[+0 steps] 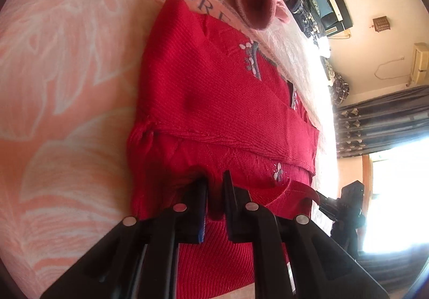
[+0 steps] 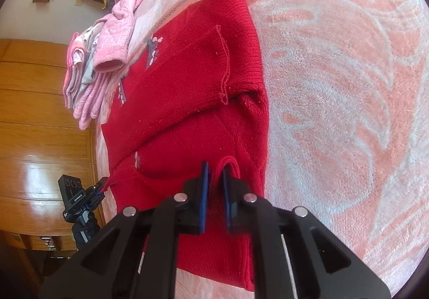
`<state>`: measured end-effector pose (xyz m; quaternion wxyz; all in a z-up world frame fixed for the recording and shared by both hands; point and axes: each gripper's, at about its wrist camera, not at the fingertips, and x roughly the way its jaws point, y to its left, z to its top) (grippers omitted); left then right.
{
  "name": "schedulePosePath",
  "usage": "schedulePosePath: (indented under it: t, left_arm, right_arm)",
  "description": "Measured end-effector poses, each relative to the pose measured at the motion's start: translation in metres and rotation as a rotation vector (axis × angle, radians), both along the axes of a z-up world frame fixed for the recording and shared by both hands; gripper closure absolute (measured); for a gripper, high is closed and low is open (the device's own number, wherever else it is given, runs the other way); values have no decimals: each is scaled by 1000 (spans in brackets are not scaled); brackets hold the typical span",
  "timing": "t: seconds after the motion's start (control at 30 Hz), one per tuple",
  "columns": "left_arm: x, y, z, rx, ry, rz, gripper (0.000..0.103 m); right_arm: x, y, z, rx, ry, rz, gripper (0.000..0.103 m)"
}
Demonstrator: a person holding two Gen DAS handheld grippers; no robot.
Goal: Fold small clothes
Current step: 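Lift the hem and fold it toward the collar with both tools, then lay the folded hem over the collar with both tools, release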
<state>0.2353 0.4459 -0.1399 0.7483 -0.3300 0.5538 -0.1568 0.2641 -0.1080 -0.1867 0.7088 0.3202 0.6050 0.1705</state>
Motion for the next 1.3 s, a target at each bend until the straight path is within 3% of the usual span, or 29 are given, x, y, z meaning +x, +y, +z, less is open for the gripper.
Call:
schedulePosePath:
  t: [0.03, 0.07, 0.1, 0.17, 0.2, 0.27, 0.33, 0.43, 0.53, 0.77, 0.93, 1.03, 1.07, 1.1, 1.13, 1.23, 1.3]
  left_arm:
    - [-2, 3, 7, 2, -18, -13, 90]
    - [-3, 6, 14, 10, -36, -23, 89]
    - [-4, 9, 18, 15, -49, -32, 89]
    - [-4, 13, 24, 46, -60, -44, 84]
    - [-3, 15, 25, 100, -58, -39, 72]
    - [0, 16, 25, 197, -44, -51, 64]
    - [2, 20, 28, 240, -70, -55, 64]
    - [2, 20, 33, 214, -110, -62, 64]
    - [3, 6, 34, 240, -144, -118, 64]
    - [11, -35, 15, 410, -163, -257, 62]
    - [13, -42, 1, 462, -177, -293, 62]
    - [13, -47, 0, 469, -207, -305, 64]
    - [13, -48, 0, 474, -212, -310, 70]
    - [13, -49, 0, 466, -216, -317, 84]
    - [12, -49, 0, 451, -220, -322, 88]
    - [8, -50, 7, 416, -263, -334, 97]
    - [7, -49, 11, 423, -272, -328, 98]
  right_arm:
    - [-1, -3, 4, -10, -4, -12, 83]
    - [-2, -8, 9, -41, -21, -31, 63]
    - [-2, -13, 14, -62, -40, -47, 57]
    - [-1, -22, 16, -55, -47, -72, 61]
    - [0, -24, 17, -56, -49, -81, 62]
    - [1, -25, 20, -69, -64, -75, 62]
    - [3, -19, 22, -81, -75, -52, 62]
    - [4, -3, 28, -110, -107, 9, 62]
    - [6, 10, 31, -126, -123, 51, 62]
    - [6, 23, 27, -150, -124, 90, 62]
    - [7, 21, 22, -162, -121, 97, 62]
    - [9, 22, 20, -171, -128, 112, 62]
    - [10, 24, 20, -178, -135, 126, 62]
    - [11, 27, 21, -186, -145, 148, 62]
    - [12, 31, 22, -194, -160, 173, 62]
    - [12, 45, 27, -198, -219, 262, 62]
    - [14, 53, 29, -198, -240, 301, 62]
